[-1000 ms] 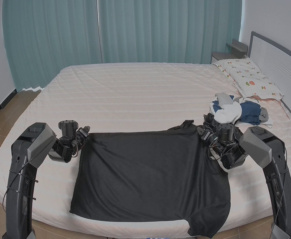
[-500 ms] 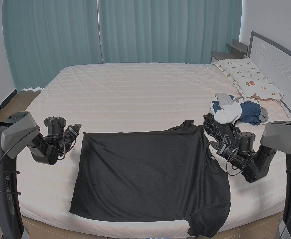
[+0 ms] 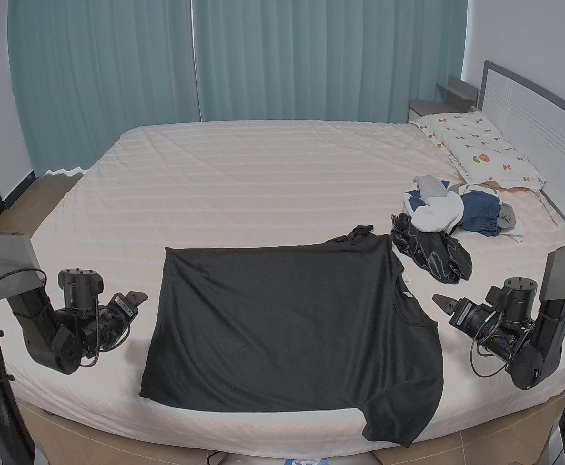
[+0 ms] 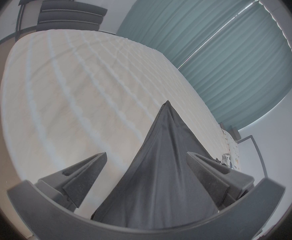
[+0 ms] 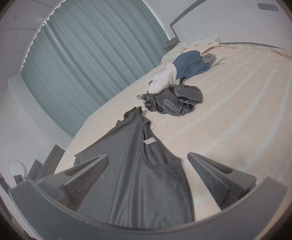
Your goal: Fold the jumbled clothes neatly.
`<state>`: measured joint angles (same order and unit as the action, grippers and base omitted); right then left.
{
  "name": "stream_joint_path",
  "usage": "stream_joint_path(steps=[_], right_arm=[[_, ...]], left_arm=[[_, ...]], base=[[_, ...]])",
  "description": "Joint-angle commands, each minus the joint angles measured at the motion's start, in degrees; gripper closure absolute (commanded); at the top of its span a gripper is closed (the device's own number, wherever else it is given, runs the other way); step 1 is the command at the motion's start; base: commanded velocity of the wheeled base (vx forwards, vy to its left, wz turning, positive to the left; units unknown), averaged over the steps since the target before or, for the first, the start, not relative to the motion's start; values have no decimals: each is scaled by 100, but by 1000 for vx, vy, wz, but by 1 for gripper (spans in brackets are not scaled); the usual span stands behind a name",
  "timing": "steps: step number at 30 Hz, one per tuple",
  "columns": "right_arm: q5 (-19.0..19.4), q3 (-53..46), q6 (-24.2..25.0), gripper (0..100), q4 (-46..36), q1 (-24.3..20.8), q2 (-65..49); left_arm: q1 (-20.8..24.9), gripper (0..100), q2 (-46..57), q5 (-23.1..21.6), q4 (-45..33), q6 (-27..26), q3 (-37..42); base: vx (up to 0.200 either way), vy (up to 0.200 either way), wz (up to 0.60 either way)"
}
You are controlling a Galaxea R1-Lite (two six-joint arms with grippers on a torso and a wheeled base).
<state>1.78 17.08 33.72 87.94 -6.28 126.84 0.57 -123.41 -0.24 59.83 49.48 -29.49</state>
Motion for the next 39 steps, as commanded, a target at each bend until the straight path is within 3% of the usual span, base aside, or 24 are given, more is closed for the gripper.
stream_joint_path(steps=[1,10,15,24,39], right_arm=[[94,-530,117,0,197,4,-336],[121,-820,117,0,197,13,-336],[130,-970,117,0,197,-49,-318],[367,-1040,126,0,197,-14,-257],[376,-987,117,0,197,-23,-90]], left_arm=[[110,0,484,-116,617,255,1024],[417,0,387,-415,872,589,1305],[470,0,238,-441,890,589,1305],[532,0,150,-521,890,571,1358],[611,0,80,-503,890,466,1297]], base=[[0,0,0],[0,0,0],[0,0,0],[-200,0,0],[0,0,0]])
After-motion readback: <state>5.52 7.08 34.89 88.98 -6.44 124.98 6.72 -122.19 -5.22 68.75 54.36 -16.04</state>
